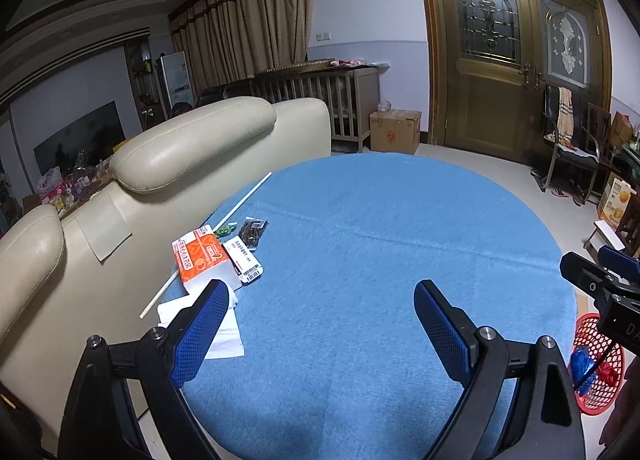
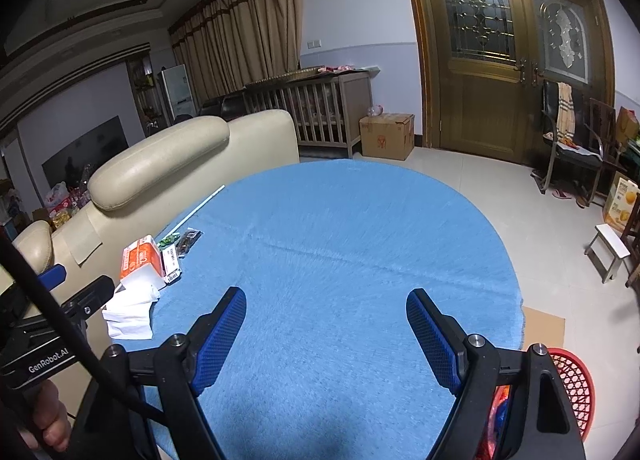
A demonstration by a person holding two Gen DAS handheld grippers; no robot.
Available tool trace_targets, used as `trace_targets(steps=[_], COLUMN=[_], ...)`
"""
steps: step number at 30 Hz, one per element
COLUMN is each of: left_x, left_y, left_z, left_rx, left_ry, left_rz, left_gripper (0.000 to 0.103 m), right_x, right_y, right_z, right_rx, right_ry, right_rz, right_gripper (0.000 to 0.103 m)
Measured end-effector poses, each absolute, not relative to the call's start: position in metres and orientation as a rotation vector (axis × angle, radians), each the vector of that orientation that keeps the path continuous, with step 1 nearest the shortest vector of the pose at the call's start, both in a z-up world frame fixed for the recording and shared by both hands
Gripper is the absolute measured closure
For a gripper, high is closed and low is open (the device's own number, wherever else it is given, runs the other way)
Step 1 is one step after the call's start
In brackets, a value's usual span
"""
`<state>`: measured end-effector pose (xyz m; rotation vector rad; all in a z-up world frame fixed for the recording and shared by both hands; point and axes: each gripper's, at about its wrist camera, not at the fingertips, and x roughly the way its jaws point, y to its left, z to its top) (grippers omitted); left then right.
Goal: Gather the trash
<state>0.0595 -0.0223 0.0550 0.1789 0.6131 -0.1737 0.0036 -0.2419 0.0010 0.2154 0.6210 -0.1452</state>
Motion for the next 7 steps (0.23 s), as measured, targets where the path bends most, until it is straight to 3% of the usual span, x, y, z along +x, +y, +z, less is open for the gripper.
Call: trace_targets(steps=[7], left_x=[0.076], left_y=[-0.027], left_z=[0.043], left_rx=[0.194], left_ry=[0.611], left_rz=[-0.170], left_gripper=[0.009], right_x=[0.025], right_y=[-0.244], right_z=[-0.013], right_rx=[0.218], right_ry=[0.649], right_rz=[-0.151], right_gripper=[0.018])
